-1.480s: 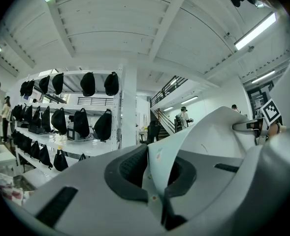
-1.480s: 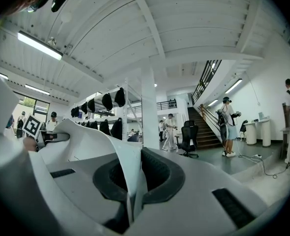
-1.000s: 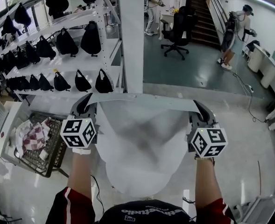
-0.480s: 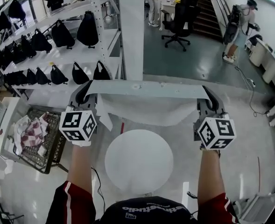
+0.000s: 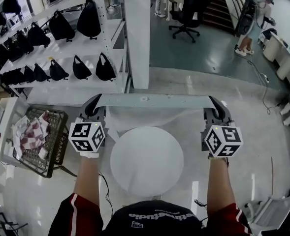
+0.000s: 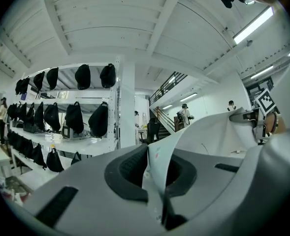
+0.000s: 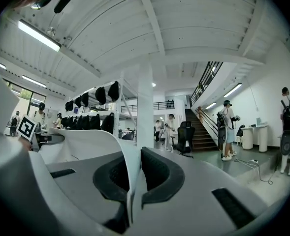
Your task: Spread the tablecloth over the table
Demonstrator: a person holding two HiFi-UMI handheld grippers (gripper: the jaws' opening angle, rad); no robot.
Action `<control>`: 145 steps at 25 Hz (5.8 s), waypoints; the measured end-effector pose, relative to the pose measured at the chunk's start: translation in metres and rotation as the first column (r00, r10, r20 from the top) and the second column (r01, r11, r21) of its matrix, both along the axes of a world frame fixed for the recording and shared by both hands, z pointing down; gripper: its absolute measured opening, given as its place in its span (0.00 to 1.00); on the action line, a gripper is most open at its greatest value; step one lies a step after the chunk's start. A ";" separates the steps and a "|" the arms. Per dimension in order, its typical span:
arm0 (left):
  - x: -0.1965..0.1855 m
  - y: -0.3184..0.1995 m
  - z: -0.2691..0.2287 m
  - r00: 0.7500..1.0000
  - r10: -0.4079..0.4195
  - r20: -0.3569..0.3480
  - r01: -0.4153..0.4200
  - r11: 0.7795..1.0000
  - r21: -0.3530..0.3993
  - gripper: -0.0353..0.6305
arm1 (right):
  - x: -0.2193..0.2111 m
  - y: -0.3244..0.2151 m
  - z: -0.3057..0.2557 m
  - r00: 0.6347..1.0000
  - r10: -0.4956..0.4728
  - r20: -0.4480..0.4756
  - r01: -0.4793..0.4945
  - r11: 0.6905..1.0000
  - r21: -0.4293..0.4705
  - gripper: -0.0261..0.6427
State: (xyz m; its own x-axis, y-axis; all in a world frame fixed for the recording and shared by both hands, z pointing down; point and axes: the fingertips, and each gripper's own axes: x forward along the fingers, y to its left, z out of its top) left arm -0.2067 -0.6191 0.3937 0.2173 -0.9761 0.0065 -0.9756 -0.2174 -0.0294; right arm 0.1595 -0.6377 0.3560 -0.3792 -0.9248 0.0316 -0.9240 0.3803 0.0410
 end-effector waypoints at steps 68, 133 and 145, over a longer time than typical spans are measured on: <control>0.013 0.248 0.194 0.961 0.209 0.179 -0.152 0.946 -0.286 0.09 | 0.012 0.278 0.221 0.992 0.115 0.044 -0.086 0.900 -0.428 0.08; -0.059 0.383 0.236 0.998 -0.061 -0.027 0.038 0.857 -0.514 0.38 | -0.012 0.427 0.334 0.992 -0.115 -0.048 0.053 0.736 -0.675 0.11; -0.017 0.376 0.224 0.999 0.025 -0.038 -0.040 0.869 -0.493 0.38 | -0.002 0.464 0.372 0.959 -0.216 -0.186 0.006 0.668 -0.744 0.18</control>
